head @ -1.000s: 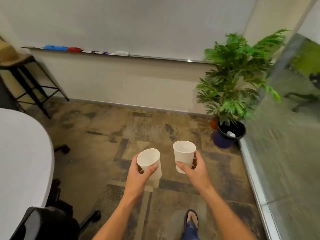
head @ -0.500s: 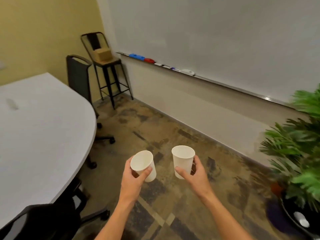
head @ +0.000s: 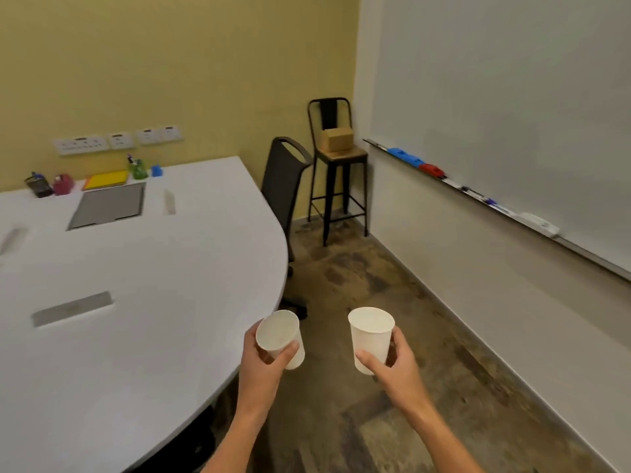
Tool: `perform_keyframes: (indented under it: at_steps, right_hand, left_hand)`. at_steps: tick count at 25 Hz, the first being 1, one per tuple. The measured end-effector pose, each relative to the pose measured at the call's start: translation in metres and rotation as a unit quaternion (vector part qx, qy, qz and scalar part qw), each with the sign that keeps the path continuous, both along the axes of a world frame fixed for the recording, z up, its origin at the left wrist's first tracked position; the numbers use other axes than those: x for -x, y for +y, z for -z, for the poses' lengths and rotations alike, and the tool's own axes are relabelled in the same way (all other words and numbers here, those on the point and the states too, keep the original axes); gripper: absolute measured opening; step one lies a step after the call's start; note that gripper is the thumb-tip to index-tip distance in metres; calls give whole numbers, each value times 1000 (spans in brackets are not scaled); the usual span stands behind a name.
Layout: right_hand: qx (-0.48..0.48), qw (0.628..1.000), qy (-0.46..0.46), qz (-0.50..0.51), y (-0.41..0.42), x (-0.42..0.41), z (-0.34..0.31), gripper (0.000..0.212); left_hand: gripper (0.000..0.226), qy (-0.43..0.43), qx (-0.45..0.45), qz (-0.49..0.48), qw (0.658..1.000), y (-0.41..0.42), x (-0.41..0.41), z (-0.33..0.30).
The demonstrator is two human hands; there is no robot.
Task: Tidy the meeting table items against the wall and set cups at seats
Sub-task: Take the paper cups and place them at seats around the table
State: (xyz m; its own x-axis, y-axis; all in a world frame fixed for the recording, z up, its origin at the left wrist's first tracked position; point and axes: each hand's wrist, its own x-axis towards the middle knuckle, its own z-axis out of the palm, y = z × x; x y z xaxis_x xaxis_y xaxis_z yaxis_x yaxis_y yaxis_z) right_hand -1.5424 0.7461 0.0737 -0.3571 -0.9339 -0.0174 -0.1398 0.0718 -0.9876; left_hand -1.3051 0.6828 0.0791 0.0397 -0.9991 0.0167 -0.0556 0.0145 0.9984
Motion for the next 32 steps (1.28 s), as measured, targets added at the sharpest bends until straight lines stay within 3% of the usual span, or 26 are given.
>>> perform_keyframes:
  at_steps: [6, 10, 13, 18, 20, 26, 32]
  right_hand:
    - [-4, 997, 7, -71, -130, 5, -2, 68]
    - [-14, 989, -4, -144, -225, 13, 3, 73]
    - [3, 979, 4, -205, -291, 14, -3, 66]
    - [8, 946, 20, -322, -394, 24, -19, 83]
    - [2, 933, 20, -360, -427, 19, -22, 80]
    - [-13, 901, 28, -433, -501, -28, -19, 89]
    - [-16, 882, 44, -470, -571, -102, -18, 68]
  left_hand:
    - [82, -3, -2, -96, 995, -109, -12, -1]
    - [82, -6, -11, -172, 985, -169, -10, 11]
    - [80, -6, 1, -234, 972, -204, -3, 8]
    - [76, -3, 10, -346, 938, -253, 14, -7]
    - [75, 8, 1, -396, 918, -266, 12, -6]
    - [71, 7, -4, -490, 872, -311, -19, 4]
    - [69, 9, -17, -521, 853, -371, -87, 27]
